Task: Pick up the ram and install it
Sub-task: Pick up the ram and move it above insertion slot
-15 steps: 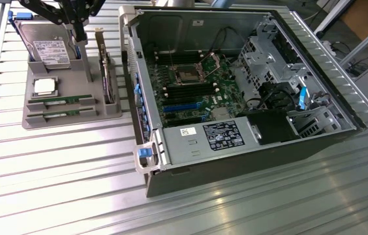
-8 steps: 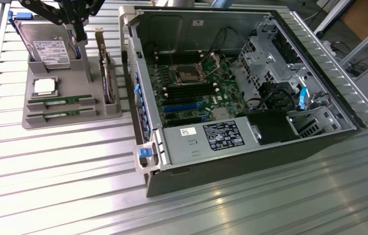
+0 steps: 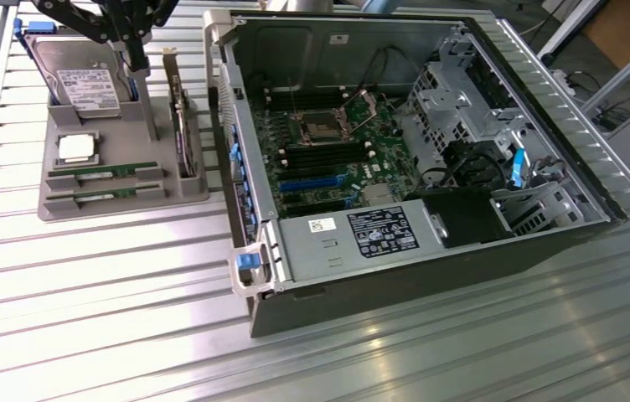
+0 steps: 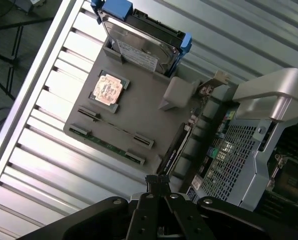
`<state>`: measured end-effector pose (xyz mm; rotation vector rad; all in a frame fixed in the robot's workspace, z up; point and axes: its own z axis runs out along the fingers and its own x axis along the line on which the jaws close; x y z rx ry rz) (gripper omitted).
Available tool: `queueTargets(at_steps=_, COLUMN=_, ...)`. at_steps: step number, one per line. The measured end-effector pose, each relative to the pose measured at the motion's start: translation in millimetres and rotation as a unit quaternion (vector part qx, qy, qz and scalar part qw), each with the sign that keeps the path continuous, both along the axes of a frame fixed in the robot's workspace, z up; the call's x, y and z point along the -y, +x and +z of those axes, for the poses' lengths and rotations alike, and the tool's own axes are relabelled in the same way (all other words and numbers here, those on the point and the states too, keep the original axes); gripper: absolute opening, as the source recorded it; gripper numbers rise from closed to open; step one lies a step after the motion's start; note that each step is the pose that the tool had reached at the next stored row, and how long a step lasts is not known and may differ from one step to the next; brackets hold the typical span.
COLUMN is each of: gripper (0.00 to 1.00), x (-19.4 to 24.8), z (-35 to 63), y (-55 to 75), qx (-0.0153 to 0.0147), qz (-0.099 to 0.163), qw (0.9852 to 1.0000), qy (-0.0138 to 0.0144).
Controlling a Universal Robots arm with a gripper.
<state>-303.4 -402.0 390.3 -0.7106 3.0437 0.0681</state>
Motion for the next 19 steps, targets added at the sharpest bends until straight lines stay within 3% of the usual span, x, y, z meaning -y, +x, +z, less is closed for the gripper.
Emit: queueTargets(at_steps=19, gripper=0.1, x=0.0, z=0.0, y=0.0, qx=0.0, qz=0.047, qw=0.9989, qy=-0.0001)
